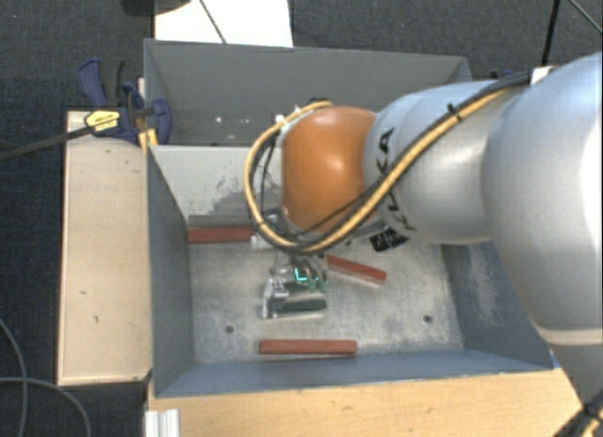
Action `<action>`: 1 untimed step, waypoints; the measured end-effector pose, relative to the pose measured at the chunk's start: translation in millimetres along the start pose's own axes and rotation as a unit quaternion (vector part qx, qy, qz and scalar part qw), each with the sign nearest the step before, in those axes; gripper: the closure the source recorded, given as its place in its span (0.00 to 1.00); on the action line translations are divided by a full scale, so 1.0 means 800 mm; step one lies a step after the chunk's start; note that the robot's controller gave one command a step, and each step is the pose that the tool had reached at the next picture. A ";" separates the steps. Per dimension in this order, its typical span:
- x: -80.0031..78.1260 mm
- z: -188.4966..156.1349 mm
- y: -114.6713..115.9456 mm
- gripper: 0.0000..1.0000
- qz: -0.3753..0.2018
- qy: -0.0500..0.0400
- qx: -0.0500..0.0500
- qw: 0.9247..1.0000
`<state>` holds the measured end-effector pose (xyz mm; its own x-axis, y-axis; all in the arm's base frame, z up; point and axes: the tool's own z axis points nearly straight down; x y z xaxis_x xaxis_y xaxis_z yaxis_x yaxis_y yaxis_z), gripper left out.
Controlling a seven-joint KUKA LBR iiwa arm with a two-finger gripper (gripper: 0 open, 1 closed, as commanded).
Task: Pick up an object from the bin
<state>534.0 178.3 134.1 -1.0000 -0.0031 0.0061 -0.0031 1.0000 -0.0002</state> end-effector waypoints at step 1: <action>-0.003 -0.005 -0.001 0.00 0.002 -0.004 -0.001 1.000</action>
Offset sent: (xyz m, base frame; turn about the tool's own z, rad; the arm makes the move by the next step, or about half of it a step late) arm -0.0205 -0.0611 -0.0641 0.0383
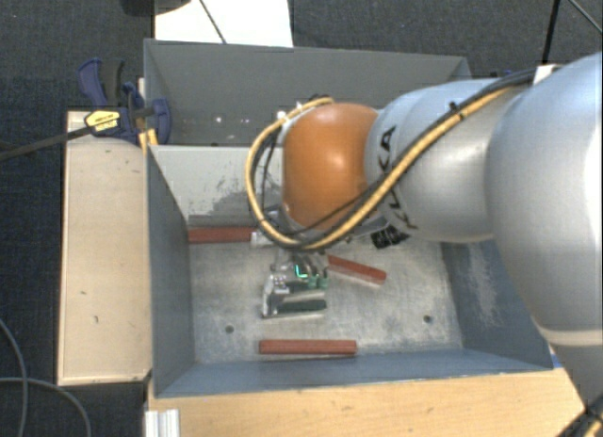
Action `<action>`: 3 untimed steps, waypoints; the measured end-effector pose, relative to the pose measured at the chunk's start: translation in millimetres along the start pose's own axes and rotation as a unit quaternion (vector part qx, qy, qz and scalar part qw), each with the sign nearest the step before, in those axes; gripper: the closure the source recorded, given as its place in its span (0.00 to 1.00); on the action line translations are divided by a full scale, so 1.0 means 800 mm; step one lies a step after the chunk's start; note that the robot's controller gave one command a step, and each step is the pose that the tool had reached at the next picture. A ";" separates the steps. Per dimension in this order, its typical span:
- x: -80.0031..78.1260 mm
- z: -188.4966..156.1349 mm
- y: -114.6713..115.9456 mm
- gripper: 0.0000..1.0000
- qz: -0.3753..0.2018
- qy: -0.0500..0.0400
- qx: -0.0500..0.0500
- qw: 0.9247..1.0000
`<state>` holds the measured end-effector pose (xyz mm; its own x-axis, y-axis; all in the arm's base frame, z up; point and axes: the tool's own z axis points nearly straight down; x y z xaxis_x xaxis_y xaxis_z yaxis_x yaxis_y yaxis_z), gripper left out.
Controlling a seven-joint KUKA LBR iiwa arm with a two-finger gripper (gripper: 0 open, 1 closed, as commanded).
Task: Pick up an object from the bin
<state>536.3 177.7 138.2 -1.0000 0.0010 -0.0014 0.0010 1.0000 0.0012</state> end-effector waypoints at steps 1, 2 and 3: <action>0.015 0.049 -0.043 0.00 0.009 -0.003 -0.002 1.000; -0.011 0.079 -0.076 1.00 0.032 -0.002 -0.002 0.999; -0.011 0.079 -0.076 1.00 0.032 -0.002 -0.002 0.999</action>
Offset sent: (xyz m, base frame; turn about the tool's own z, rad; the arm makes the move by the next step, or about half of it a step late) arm 0.0065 -0.0629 -0.0682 0.0610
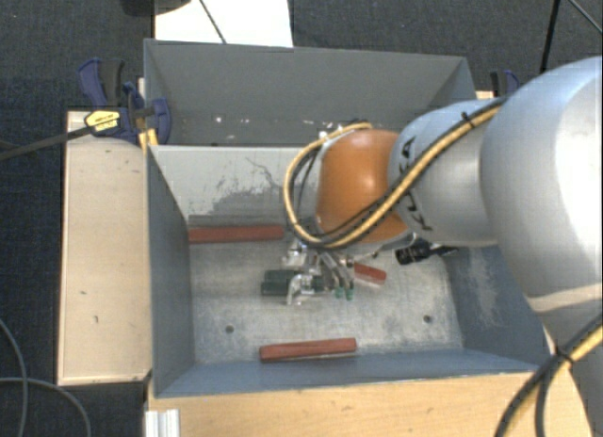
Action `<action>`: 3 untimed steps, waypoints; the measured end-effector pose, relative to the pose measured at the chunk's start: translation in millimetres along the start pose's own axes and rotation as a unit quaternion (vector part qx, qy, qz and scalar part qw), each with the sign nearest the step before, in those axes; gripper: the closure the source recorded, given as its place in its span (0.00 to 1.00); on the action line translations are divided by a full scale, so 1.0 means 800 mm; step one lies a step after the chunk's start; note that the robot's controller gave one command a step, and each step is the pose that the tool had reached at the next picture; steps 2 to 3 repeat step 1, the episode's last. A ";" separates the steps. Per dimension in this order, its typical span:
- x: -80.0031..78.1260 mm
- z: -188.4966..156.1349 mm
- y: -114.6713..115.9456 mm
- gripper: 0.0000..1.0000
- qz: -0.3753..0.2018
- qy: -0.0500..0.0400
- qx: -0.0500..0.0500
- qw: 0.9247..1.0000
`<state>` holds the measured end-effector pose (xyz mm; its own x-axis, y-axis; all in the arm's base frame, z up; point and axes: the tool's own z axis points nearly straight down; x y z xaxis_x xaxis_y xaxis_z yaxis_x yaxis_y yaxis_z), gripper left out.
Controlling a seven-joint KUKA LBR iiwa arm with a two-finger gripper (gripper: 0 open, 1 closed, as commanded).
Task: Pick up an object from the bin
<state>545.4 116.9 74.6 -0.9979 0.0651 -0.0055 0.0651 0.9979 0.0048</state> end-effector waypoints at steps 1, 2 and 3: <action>0.018 -0.198 -0.022 1.00 -0.141 0.000 0.002 0.990; 0.018 -0.198 -0.022 1.00 -0.141 0.000 0.002 0.990; 0.018 -0.198 -0.022 1.00 -0.141 0.000 0.002 0.990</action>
Offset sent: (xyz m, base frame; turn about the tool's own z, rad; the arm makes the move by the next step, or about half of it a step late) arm 0.0000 0.0000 0.0000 0.0000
